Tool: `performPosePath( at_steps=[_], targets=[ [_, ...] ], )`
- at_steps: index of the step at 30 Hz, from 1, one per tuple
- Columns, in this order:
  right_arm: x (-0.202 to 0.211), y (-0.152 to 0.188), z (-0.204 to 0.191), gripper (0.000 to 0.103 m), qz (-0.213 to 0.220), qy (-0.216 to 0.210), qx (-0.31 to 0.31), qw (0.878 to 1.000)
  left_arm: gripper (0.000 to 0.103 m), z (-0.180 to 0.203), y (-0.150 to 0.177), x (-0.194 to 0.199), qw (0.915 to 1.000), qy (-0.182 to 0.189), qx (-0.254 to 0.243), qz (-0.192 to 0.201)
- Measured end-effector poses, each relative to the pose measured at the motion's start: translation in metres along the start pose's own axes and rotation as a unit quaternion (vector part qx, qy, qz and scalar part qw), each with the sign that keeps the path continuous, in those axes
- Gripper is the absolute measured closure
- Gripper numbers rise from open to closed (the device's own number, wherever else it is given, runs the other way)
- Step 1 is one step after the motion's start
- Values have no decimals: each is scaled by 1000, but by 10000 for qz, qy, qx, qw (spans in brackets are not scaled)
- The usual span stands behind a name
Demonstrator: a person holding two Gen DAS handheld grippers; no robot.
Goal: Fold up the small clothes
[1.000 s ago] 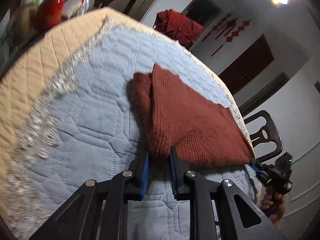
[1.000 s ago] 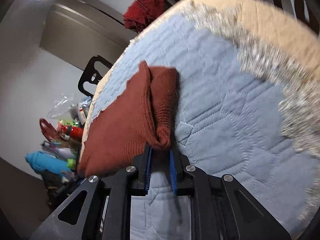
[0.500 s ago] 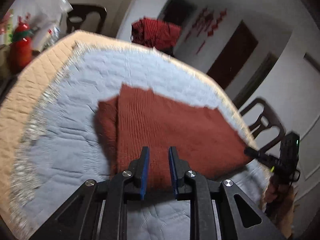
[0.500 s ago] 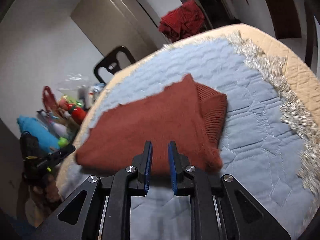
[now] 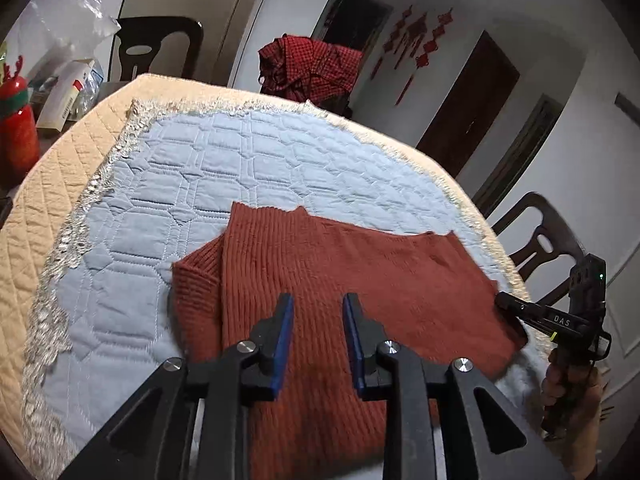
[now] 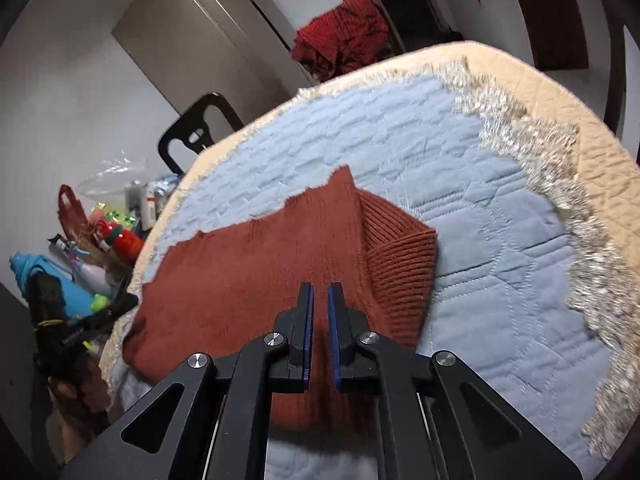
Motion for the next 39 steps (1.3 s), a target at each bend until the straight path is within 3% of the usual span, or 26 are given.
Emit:
performPosePath(
  at_steps=[2,5,8,13,17,18,19,21,27,30,33,35,39],
  targets=[
    [-10,1,14,97,-36,100,-221,9997,77,-16,1,-15,9993,-317,139,-157],
    [-7,2,33,98,121,-102,-671,9976,78,-24,4,-9,9995,-242,195,-111],
    [-2,0,23,96,76,45,-420,9991,77,-20,3,-5,9993,-318,167,-107],
    [-6,-20,-8,96,191,-192,1,9996,73,8,-11,-12,9986,-430,-291,63],
    [-35,-24,5,96,-78,246,70,9996,72,-6,-16,-38,9941,-1009,-394,24],
    [-39,-22,16,97,-114,330,-94,9993,72,-12,-16,-40,9946,-981,-334,28],
    [-37,-22,25,100,19,112,-288,9995,72,-17,-17,-37,9964,-812,-213,59],
    [-32,-20,32,103,42,273,-321,9991,72,-20,-18,-32,9972,-738,-87,60],
    [-23,-36,11,101,133,378,-61,9992,72,2,-30,-29,9973,-692,-214,98],
    [-34,-52,0,101,129,249,58,9996,72,13,-43,-40,9963,-791,-320,141],
    [-56,-55,11,101,-112,348,-41,9993,72,-3,-48,-64,9946,-1027,-64,-122],
    [-66,-51,29,103,-211,534,-278,9980,72,-13,-49,-68,9960,-880,102,-130],
    [-59,-47,42,103,56,410,-500,9979,72,-18,-47,-64,9976,-674,188,10]
  ],
)
Point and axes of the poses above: each gripper's, at about its wrist camera, not at the fingertips, and x roughly against the way its jaws point, z to its right, y to its underside, the point moved 6 cm from there along -x, roughly the way its jaws point, and after that the axes turned 13 degrees about x, right-handed, at the moved point
